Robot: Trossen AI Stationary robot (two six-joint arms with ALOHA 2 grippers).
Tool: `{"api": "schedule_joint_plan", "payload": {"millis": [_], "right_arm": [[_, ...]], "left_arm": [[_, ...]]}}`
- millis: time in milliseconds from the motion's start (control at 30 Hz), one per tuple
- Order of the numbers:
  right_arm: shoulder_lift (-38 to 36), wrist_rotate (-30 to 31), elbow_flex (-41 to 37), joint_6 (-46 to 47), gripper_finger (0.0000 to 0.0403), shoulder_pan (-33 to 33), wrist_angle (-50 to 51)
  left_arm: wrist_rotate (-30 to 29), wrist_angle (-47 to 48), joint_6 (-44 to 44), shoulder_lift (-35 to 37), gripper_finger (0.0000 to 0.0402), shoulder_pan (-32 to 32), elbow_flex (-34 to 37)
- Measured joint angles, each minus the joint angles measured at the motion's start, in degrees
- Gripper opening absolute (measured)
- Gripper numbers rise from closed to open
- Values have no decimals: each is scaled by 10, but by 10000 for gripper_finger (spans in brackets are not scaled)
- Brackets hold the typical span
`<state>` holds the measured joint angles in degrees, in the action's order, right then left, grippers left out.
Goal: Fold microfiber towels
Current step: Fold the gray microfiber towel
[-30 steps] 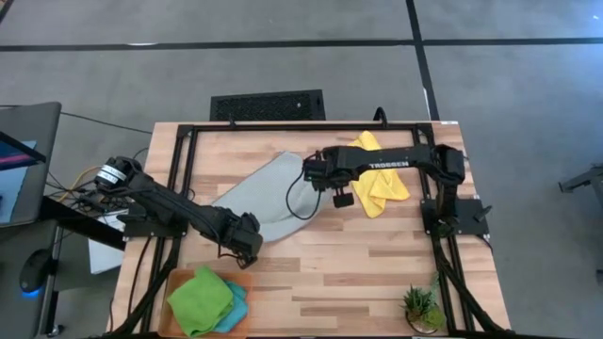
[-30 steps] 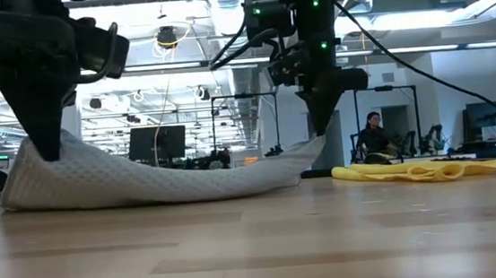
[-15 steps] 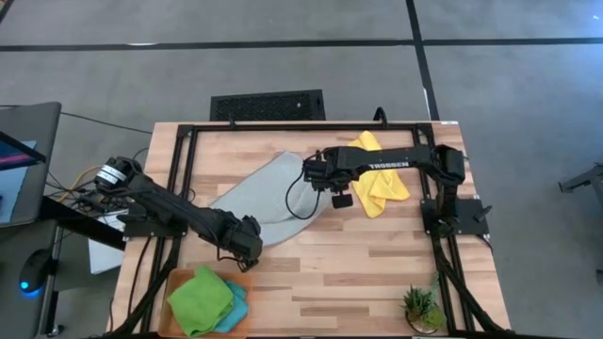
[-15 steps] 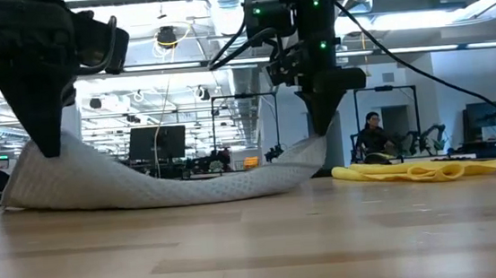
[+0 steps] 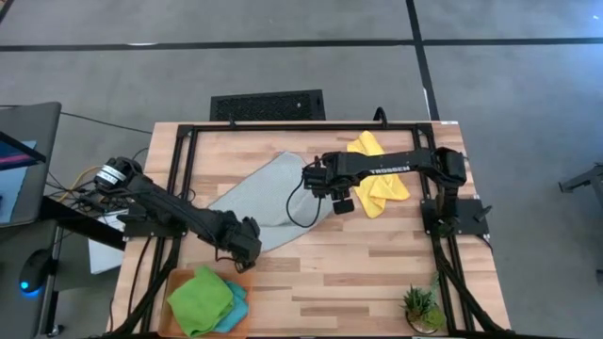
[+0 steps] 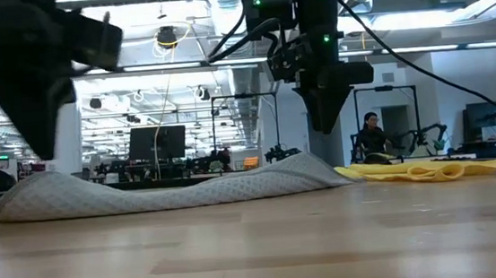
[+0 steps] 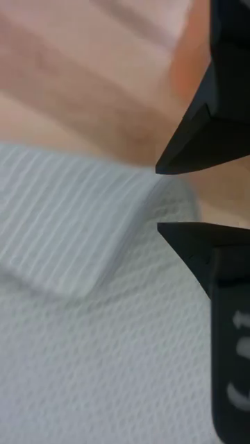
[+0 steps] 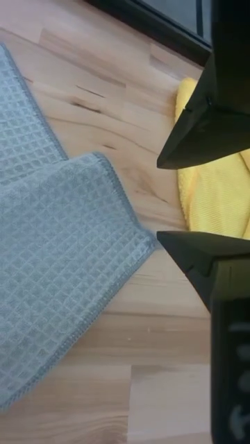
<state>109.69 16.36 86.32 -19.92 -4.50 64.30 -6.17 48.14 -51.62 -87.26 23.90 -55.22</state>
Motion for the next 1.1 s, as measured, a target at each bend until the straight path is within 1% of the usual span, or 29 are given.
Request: {"api": "schedule_joint_plan", "payload": {"millis": [167, 300, 433, 500, 600, 667, 733, 967, 1033, 1100], "right_arm": [[0, 0, 0, 0, 180, 0, 0], [0, 0, 0, 4, 176, 0, 0], [0, 0, 0, 4, 171, 0, 0], [0, 0, 0, 4, 169, 0, 0], [0, 0, 0, 2, 166, 0, 0], [0, 0, 0, 1, 166, 0, 0], [0, 0, 0, 1, 166, 0, 0], [0, 0, 0, 4, 164, 0, 0], [0, 0, 0, 4, 162, 0, 1], [0, 0, 0, 4, 162, 0, 2]], "left_arm": [[1, 2, 16, 0, 114, -40, 0], [33, 4, -3, 0, 114, -70, 0], [42, 12, -13, 0, 114, -86, 0], [57, 19, -11, 0, 114, -93, 0], [73, 83, 0, 0, 114, -96, 0], [73, 140, -4, 0, 114, -95, 0], [70, 177, -13, 0, 114, -96, 0], [58, 194, 25, 7, 114, -92, 2], [48, 207, 25, 27, 114, -93, 12], [46, 218, 7, 61, 114, -96, 32]]}}
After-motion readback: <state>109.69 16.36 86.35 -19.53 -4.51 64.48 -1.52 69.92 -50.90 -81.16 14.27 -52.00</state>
